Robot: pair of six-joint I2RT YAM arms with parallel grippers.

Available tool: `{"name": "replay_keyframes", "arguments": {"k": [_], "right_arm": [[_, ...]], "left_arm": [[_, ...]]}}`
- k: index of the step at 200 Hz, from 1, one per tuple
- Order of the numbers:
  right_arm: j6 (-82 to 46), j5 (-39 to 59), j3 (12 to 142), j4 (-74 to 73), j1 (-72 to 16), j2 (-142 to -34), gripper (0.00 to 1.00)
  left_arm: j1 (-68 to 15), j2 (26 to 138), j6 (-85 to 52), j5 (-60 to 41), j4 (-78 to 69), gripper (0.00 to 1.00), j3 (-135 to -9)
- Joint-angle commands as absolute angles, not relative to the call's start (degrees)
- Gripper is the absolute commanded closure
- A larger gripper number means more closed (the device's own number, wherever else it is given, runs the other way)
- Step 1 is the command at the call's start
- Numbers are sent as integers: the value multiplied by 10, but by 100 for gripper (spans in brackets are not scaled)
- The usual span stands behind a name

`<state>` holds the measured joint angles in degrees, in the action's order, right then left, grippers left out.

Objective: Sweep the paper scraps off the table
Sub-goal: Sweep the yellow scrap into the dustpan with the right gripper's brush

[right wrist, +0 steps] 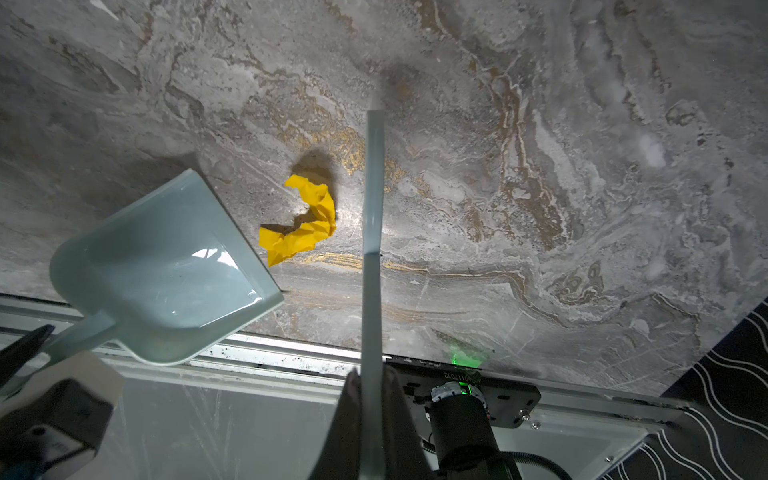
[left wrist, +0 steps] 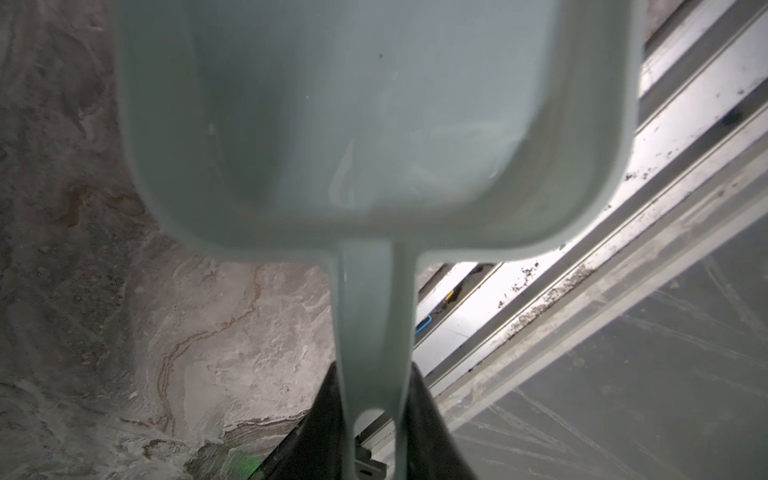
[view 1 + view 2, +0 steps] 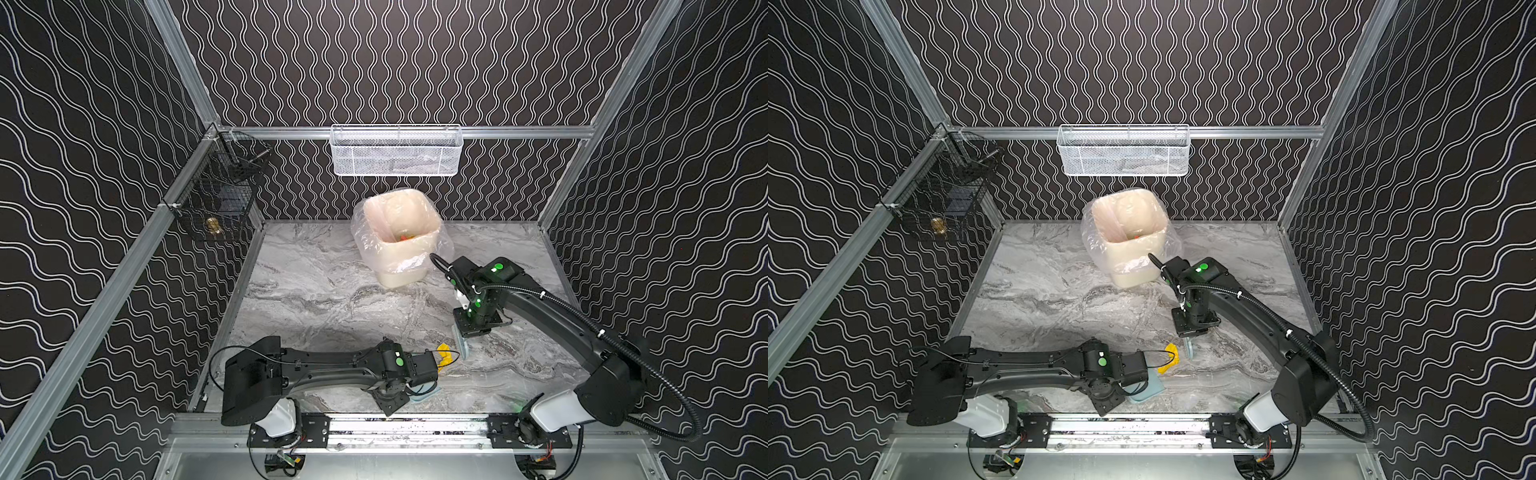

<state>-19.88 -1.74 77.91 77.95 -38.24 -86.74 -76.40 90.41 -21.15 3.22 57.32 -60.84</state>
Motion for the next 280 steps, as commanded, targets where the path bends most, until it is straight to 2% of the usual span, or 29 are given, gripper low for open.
{"name": "replay_keyframes", "arguments": {"k": [1, 91, 132, 168, 242, 280], "right_arm": [[-193, -8, 778, 771, -398, -874, 100], [-182, 83, 826, 766, -508, -890, 100], [-186, 114, 830, 766, -524, -883, 100], [-193, 53, 836, 804, -511, -868, 100], [-174, 17, 814, 820, -407, -817, 100], [-170, 30, 775, 769, -401, -835, 100]], "left_arm": [[-765, 910, -210, 42, 568, 100, -612], [-763, 929, -225, 53, 537, 100, -603], [-764, 933, -236, 77, 517, 100, -598], [-764, 924, -246, 98, 509, 100, -593], [-773, 907, -255, 114, 503, 100, -584], [-776, 920, -256, 112, 503, 100, -588]]}}
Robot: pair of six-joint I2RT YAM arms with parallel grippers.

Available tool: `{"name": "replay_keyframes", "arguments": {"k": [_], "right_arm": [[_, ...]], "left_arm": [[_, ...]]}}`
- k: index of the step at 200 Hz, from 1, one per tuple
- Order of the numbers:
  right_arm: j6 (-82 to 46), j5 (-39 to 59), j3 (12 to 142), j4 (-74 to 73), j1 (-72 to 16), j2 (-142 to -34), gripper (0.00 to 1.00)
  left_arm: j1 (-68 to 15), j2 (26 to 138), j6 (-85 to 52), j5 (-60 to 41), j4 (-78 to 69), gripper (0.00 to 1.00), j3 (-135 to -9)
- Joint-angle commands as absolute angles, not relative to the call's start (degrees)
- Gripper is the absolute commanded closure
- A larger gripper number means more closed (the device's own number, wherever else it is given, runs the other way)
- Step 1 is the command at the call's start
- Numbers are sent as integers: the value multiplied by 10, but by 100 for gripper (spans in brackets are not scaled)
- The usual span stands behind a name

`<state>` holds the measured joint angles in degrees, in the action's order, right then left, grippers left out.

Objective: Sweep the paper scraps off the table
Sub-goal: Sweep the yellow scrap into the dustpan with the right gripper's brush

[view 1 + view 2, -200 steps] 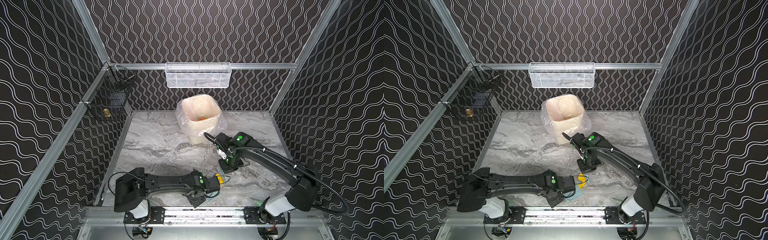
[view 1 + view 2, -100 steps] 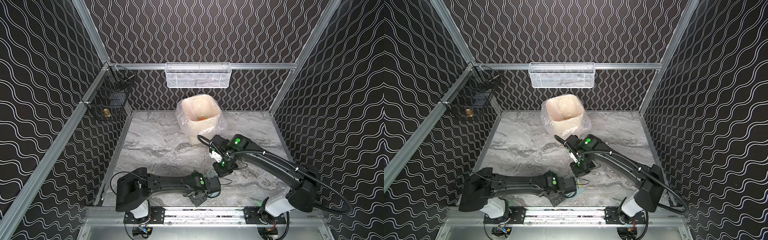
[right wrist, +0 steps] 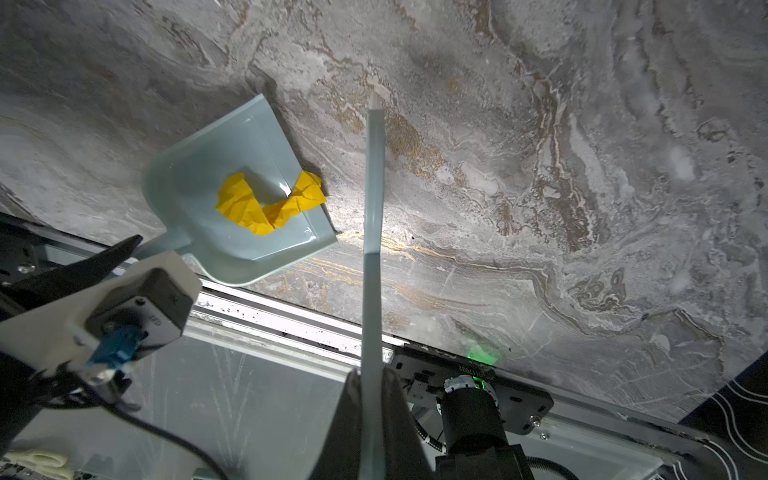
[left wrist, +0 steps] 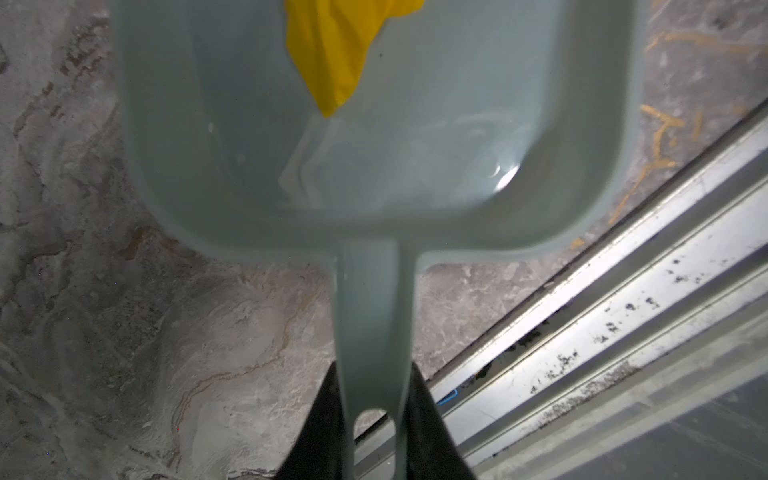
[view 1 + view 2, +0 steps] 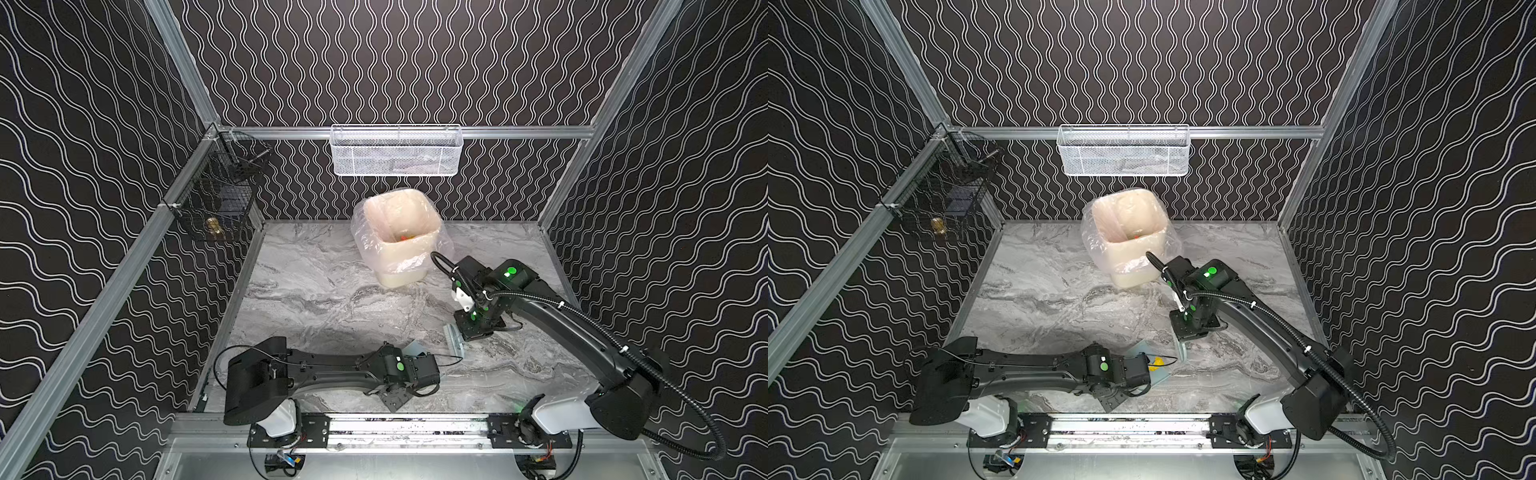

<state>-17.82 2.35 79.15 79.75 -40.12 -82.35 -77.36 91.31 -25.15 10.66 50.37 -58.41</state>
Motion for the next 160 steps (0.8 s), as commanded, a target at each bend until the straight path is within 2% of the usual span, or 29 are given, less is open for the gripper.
{"name": "replay_keyframes", "arguments": {"k": [1, 72, 108, 132, 160], "right_arm": [[-171, 31, 775, 767, -401, -835, 100], [-197, 113, 792, 709, -454, -858, 100], [-206, 96, 805, 745, -456, -844, 100], [-192, 48, 811, 785, -428, -834, 100], [-168, 43, 836, 784, -362, -807, 100]], "left_arm": [[-776, 920, -256, 112, 503, 100, -589], [-777, 928, -262, 116, 499, 100, -591], [-776, 930, -268, 126, 494, 100, -593], [-777, 923, -273, 136, 493, 100, -592], [-777, 899, -279, 162, 493, 100, -591]]}}
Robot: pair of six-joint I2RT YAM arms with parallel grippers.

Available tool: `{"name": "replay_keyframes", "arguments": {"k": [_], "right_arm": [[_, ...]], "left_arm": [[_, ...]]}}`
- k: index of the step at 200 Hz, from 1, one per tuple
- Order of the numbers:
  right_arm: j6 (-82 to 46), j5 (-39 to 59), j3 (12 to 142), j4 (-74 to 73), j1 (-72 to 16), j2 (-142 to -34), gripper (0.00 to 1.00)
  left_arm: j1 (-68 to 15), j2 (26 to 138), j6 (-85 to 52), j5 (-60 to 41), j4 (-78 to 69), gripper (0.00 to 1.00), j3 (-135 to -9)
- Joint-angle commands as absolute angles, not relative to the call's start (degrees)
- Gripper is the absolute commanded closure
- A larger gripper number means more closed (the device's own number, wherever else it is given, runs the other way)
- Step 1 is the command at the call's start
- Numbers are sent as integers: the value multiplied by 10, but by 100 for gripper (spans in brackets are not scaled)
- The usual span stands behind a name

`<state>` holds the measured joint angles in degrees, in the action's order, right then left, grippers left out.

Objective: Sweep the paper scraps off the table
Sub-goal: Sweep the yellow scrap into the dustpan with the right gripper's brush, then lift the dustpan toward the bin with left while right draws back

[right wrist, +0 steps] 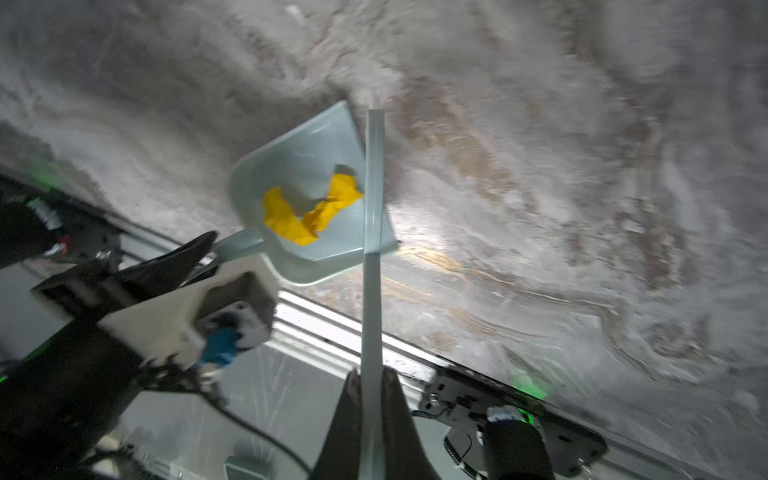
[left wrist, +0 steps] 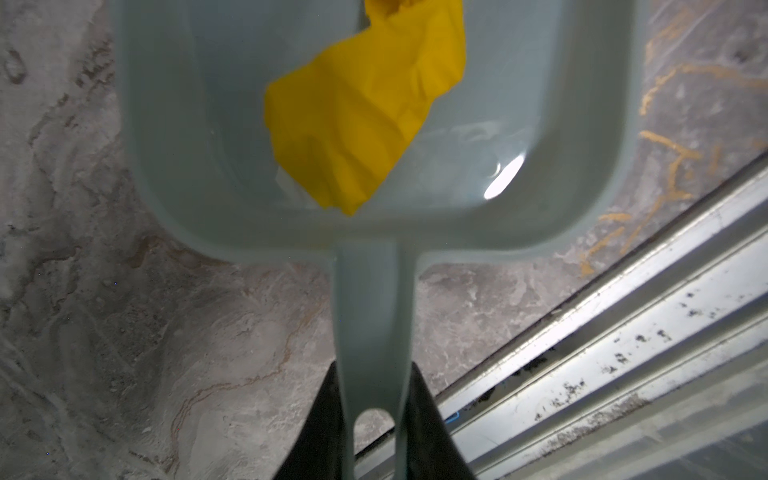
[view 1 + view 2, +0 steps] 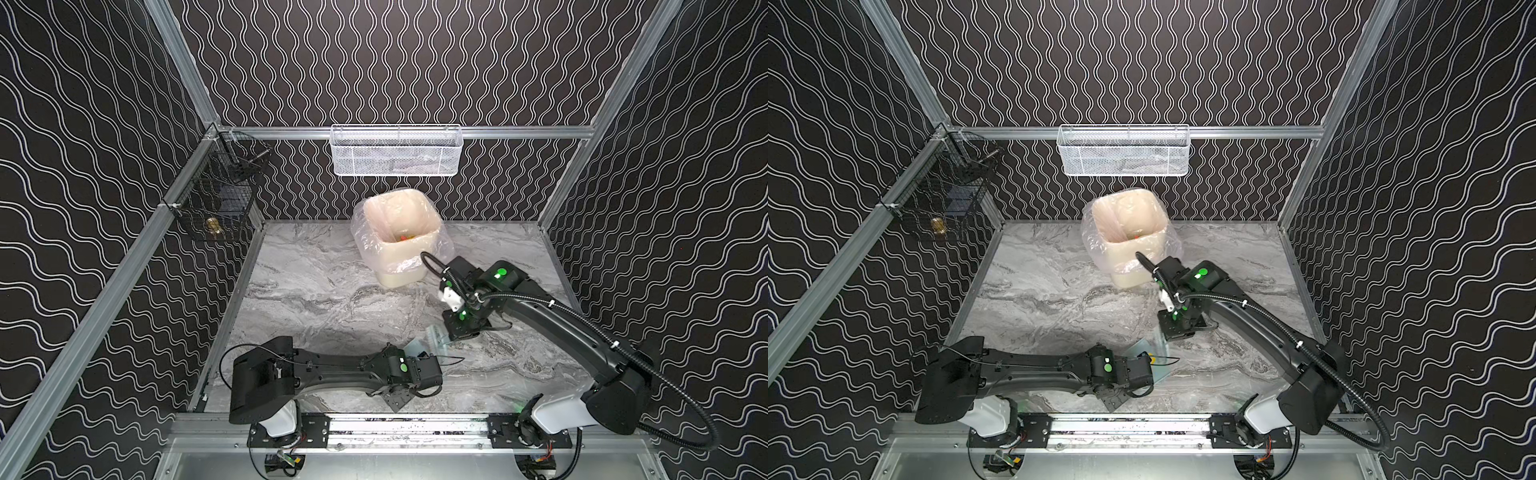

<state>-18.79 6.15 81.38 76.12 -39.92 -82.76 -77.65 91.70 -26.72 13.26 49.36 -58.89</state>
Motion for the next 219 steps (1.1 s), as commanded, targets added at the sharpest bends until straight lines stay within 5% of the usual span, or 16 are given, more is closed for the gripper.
{"name": "replay_keyframes", "arguments": {"k": [1, 121, 219], "right_arm": [[-167, 42, 837, 783, -360, -806, 100], [-135, 121, 835, 744, -198, -746, 100], [-105, 164, 828, 737, -147, -741, 100]], "left_arm": [[-777, 899, -279, 162, 493, 100, -591], [-720, 781, -311, 223, 731, 100, -788], [-430, 826, -111, 90, 831, 100, -1046]]}}
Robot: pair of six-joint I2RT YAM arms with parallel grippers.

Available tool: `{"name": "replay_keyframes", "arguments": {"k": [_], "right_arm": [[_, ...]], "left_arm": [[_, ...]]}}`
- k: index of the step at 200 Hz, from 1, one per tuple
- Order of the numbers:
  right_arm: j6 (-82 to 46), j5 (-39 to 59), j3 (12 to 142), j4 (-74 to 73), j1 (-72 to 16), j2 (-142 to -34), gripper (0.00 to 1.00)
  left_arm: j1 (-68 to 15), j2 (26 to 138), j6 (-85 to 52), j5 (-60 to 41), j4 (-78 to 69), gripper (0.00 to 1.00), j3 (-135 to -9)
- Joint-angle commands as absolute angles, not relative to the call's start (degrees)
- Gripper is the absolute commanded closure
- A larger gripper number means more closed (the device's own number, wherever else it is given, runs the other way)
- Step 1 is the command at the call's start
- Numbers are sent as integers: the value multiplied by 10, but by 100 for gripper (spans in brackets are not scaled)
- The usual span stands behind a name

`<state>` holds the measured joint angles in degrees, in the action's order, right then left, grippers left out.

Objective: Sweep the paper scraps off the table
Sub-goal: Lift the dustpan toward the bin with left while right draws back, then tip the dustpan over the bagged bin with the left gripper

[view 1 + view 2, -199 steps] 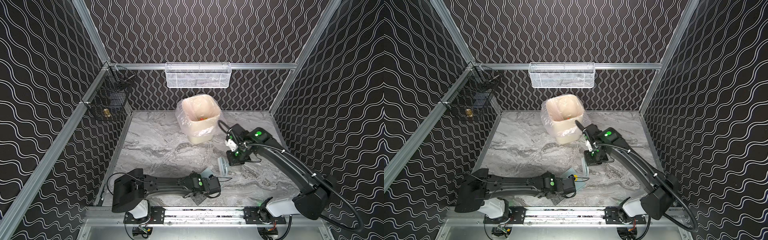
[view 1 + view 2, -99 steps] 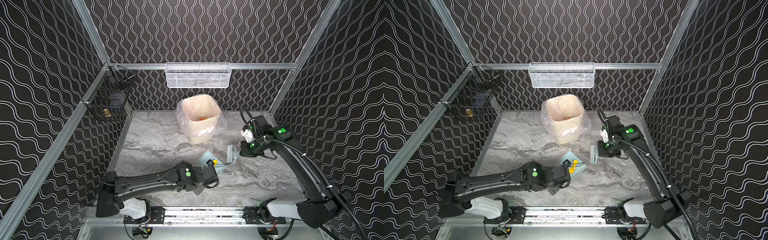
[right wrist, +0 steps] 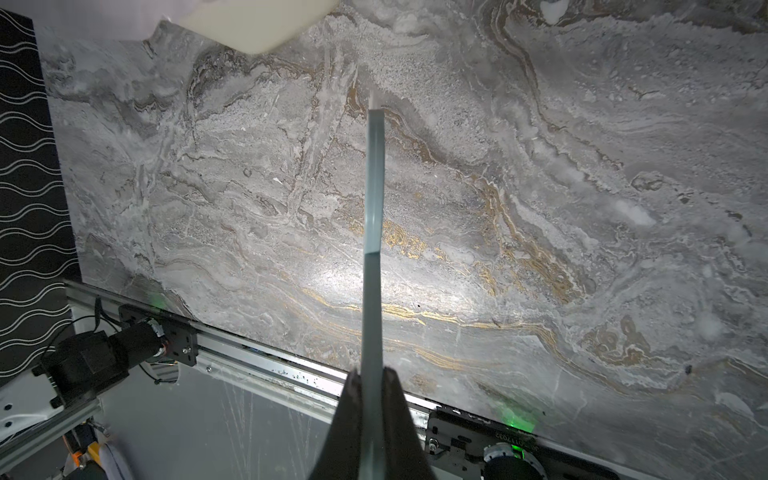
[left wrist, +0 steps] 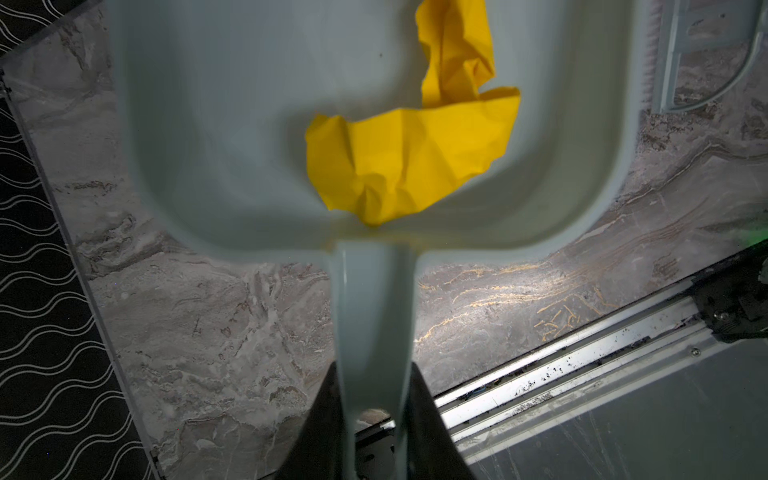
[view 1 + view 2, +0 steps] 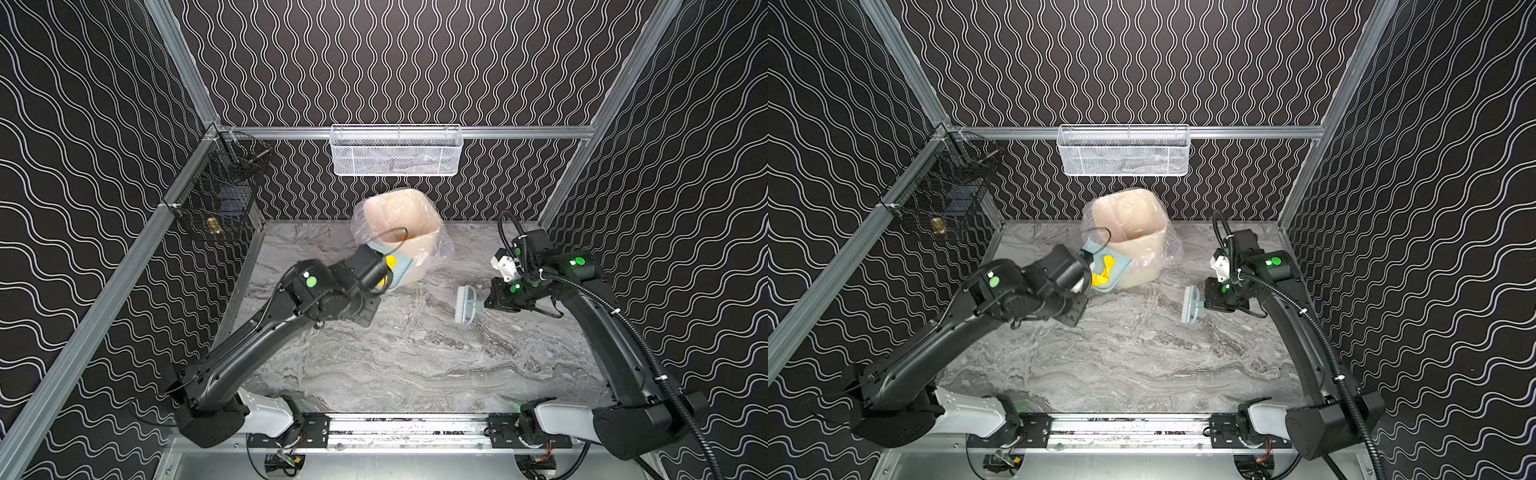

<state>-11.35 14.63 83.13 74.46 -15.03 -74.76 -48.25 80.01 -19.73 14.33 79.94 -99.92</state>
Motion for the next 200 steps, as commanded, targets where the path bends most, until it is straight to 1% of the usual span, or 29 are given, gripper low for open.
{"name": "replay_keyframes", "arguments": {"k": [1, 35, 71, 92, 138, 200], "right_arm": [[-106, 164, 828, 737, -146, -740, 100], [-114, 182, 803, 725, -141, -728, 100], [-124, 194, 792, 715, -139, -723, 100], [-130, 198, 784, 707, -138, -720, 100], [-145, 211, 758, 689, -138, -714, 100], [-153, 213, 739, 682, -137, -713, 100]], "left_arm": [[-427, 828, -108, 88, 831, 100, -1050], [-330, 889, -39, 34, 838, 100, -1148], [-265, 985, 4, 17, 868, 100, -1261], [-257, 1029, 16, 24, 872, 100, -1300], [-256, 1126, 46, 105, 885, 100, -1418], [-262, 1176, 72, 204, 885, 100, -1459]]}}
